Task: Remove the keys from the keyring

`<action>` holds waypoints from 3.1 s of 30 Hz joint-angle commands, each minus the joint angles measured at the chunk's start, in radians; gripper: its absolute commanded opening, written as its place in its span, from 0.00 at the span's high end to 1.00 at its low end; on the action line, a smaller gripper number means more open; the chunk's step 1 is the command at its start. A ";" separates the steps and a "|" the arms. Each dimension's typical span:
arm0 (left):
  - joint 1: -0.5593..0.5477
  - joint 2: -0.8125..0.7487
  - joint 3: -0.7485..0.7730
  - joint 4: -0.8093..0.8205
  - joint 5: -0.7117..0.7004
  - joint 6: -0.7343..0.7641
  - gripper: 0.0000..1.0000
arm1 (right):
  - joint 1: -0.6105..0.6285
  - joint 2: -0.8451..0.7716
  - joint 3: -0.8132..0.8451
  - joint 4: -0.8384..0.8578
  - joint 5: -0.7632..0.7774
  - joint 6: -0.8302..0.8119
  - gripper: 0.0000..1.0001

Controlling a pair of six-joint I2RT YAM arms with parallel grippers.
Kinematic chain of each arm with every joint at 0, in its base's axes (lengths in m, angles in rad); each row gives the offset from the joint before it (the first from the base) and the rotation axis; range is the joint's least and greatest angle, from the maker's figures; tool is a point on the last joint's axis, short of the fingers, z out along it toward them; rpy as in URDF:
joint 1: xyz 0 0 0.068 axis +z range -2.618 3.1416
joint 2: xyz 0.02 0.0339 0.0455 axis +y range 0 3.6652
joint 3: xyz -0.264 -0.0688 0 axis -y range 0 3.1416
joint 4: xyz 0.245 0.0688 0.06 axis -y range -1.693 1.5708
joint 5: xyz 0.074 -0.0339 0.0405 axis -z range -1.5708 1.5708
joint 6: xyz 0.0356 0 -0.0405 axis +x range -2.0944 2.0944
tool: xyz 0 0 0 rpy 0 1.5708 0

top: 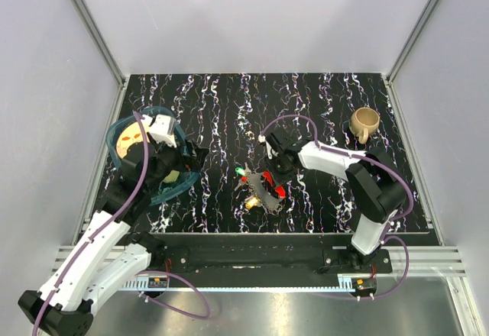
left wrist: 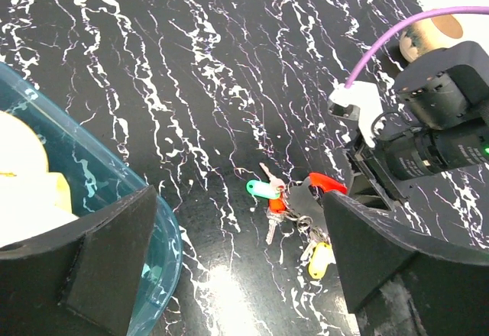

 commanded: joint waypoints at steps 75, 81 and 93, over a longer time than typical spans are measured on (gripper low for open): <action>0.155 0.591 0.087 0.190 0.686 0.084 0.23 | 0.117 -0.291 -0.351 0.826 0.158 -0.371 0.78; 0.110 0.827 0.199 0.208 0.841 0.136 0.32 | 0.122 -0.329 -0.391 0.899 0.141 -0.377 0.78; 0.009 1.114 0.351 0.134 0.871 0.216 0.40 | 0.131 -0.366 -0.422 0.929 0.133 -0.371 0.79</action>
